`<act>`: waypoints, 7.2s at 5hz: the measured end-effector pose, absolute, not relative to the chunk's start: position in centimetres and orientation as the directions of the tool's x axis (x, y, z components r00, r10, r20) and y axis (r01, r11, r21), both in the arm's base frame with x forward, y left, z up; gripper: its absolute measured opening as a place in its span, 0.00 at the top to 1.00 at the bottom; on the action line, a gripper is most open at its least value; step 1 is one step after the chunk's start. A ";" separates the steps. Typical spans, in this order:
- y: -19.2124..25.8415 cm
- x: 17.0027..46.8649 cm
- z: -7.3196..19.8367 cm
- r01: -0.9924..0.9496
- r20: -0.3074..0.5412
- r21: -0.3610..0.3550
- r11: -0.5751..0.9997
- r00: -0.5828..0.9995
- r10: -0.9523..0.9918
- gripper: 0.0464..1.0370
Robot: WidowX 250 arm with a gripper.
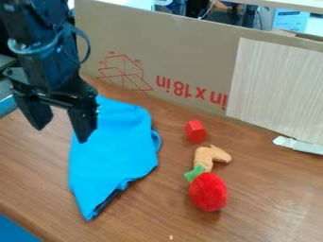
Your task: Move the cloth to the top left and back
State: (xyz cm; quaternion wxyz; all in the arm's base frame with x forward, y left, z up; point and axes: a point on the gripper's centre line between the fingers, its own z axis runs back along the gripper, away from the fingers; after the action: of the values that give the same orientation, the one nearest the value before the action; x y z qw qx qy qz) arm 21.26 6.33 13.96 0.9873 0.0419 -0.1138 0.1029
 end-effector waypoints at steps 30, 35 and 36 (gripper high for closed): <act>12.8 35.7 -0.7 -0.372 0.155 0.007 0.928 0.918 0.366 0.04; 12.3 34.4 -0.7 -0.325 0.183 -0.009 0.946 0.929 0.321 0.04; 12.1 33.8 -0.7 -0.313 0.187 -0.011 0.950 0.932 0.310 0.04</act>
State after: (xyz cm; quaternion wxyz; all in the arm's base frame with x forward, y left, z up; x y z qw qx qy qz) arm 33.83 12.06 -0.67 0.9829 0.0096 -0.0934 0.1585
